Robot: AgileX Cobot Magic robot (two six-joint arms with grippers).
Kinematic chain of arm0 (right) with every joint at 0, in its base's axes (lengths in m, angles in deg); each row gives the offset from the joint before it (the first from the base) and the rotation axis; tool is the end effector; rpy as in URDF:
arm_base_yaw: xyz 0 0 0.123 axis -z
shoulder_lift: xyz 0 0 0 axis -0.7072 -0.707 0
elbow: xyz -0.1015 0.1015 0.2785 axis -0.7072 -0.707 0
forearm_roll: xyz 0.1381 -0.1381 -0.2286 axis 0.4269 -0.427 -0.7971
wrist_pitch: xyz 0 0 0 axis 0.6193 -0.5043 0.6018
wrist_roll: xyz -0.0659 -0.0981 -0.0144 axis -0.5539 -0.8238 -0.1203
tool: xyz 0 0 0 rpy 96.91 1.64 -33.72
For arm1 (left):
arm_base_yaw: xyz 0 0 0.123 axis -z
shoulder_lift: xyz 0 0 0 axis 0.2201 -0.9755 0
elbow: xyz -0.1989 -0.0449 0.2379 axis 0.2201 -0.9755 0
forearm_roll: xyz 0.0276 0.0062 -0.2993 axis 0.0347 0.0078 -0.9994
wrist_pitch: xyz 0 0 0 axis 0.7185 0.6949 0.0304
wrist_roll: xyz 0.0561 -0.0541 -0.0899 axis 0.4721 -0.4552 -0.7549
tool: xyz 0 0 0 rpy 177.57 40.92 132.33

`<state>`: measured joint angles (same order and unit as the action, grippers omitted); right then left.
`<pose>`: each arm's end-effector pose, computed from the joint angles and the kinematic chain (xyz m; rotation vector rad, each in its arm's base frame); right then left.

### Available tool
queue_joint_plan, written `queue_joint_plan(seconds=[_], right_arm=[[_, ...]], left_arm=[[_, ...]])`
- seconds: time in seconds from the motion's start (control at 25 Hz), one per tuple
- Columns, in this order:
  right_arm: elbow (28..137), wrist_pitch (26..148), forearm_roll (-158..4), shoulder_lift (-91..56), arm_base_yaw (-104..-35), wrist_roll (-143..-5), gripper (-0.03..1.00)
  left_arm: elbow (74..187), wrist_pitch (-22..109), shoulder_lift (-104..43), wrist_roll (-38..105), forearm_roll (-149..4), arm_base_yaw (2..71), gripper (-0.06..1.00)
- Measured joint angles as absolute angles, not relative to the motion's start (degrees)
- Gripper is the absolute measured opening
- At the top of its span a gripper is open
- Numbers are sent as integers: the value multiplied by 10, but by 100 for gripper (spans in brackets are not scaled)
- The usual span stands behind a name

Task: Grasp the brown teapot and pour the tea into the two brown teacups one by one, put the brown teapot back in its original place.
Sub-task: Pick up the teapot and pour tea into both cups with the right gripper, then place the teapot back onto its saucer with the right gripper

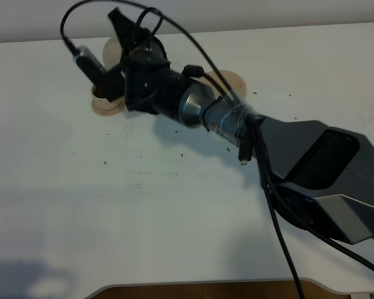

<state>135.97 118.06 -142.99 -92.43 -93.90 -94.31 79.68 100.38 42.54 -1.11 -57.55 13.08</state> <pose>0.4871 0.4593 0.1681 -1.9870 1.0472 -1.0609 0.0337 0.0018 0.2913 -0.0114 2.0285 0.0090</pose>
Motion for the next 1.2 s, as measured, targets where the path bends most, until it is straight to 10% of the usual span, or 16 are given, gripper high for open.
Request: queue_joint_plan(seconds=[1.2], right_arm=[[1360,1469,-941,-854,-944,-726,13]], left_arm=[[797,1004,425,-11,-576,131,37]])
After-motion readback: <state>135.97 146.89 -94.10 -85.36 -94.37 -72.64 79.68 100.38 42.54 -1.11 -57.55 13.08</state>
